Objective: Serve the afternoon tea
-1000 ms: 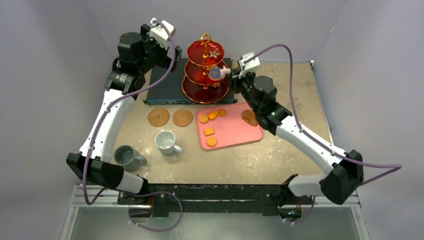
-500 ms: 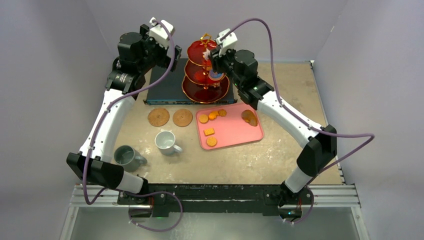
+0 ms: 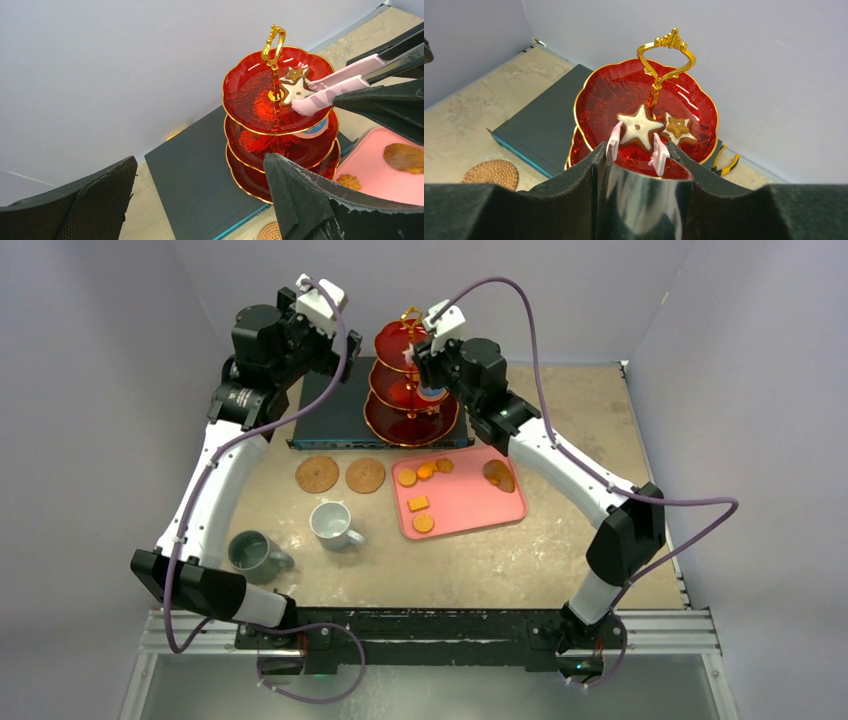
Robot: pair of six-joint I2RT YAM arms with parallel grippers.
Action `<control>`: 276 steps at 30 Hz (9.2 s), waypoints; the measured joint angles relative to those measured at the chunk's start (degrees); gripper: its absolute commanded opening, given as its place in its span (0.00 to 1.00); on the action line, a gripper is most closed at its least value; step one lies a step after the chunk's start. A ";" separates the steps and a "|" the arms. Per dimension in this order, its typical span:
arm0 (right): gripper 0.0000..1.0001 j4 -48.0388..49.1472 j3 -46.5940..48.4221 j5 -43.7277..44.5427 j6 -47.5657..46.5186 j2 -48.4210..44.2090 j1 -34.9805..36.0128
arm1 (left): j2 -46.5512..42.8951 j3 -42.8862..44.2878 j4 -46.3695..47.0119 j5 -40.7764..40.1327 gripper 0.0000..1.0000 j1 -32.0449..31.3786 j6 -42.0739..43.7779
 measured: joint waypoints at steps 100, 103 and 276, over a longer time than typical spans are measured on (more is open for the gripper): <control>0.59 23.45 -51.32 4.57 13.94 -5.20 13.99 | 3.13 -9.18 0.92 -5.33 0.99 4.79 -4.52; 0.58 24.61 -51.32 4.57 13.99 -4.59 14.05 | 3.10 -8.87 0.92 -5.33 0.99 4.79 -4.52; 0.57 14.47 -56.26 0.09 16.02 -17.88 16.37 | 0.46 -7.26 1.05 -2.73 0.99 6.64 -5.01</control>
